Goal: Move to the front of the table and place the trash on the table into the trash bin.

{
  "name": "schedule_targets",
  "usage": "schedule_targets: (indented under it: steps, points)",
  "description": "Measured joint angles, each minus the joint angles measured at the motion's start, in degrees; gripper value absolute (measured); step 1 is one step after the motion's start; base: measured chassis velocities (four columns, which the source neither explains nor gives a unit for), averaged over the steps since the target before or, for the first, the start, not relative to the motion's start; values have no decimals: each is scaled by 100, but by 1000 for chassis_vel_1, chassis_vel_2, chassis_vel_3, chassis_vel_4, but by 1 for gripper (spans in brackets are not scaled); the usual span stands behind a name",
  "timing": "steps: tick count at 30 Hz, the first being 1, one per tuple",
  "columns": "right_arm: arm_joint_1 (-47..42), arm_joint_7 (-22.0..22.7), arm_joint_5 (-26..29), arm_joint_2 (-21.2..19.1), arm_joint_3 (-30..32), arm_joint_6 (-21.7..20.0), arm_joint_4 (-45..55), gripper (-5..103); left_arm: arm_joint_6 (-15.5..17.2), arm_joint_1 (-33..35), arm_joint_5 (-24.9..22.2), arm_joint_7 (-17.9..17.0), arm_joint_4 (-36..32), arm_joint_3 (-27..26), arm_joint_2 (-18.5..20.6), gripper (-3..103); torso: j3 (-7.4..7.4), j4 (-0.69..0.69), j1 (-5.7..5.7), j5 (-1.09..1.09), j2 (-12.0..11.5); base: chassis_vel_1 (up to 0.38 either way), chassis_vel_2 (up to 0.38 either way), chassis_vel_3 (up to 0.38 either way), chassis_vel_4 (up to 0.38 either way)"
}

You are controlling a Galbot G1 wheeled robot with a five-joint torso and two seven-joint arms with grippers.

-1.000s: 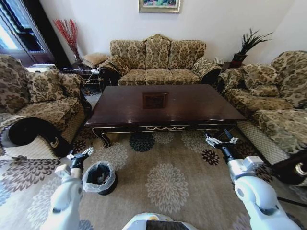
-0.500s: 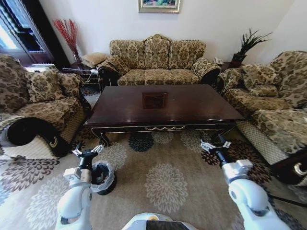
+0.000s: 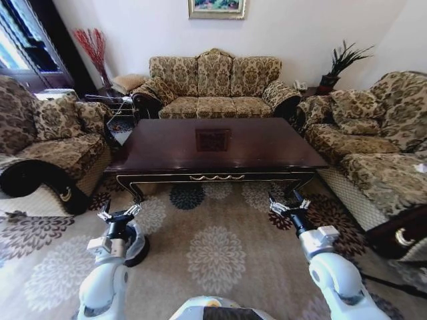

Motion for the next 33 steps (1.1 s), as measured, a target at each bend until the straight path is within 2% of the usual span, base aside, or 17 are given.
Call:
schedule_targets:
  steps: [3, 7, 10, 12, 14, 19, 23, 24, 33]
  points:
    - [-58, 25, -63, 18, 22, 70, 9, 100, -17, 89, 19, -12, -94, 51, 0, 100, 0, -4, 0, 5, 0, -226, -227, 220, 199]
    - [-82, 60, -65, 47, 41, 53, 96, 100, 23, 194, -58, -11, -272, 59, 2, 100, 0, -2, 0, 5, 0, -109, -146, 120, 81]
    - [-70, 112, -82, 97, 44, -12, 180, 100, 143, 292, -287, -7, -520, 67, 6, 100, 0, -1, 1, 2, 0, 0, 0, 0, 0]
    - [-36, 164, -136, 175, 46, -66, 283, 100, 328, 395, -550, 13, -788, 98, 9, 100, 0, 1, 0, -8, 0, 40, 67, -34, -36]
    - [-30, 193, -184, 233, 48, -100, 410, 100, 486, 486, -786, 80, -1050, 121, 11, 100, 0, 2, 0, 2, 0, 81, 72, -35, -59]
    - [-137, 260, -281, 293, 93, -122, 682, 100, 720, 596, -1078, 254, -1311, 137, 32, 100, 0, 0, 0, 5, 0, 21, 23, -13, -17]
    - [-201, 313, -334, 360, 159, -92, 862, 100, 843, 532, -1156, 334, -1336, 125, 143, 100, 0, -2, 0, 3, 0, 0, 0, 0, 0]
    - [-252, 330, -465, 395, 183, -95, 925, 100, 901, 463, -995, 344, -1330, 125, 172, 100, 0, -2, 0, -2, 0, 0, 0, 0, 0]
    - [-264, 334, -511, 401, 190, -105, 933, 100, 912, 442, -916, 334, -1301, 129, 176, 100, 0, -1, 0, 2, 0, 0, 0, 0, 0]
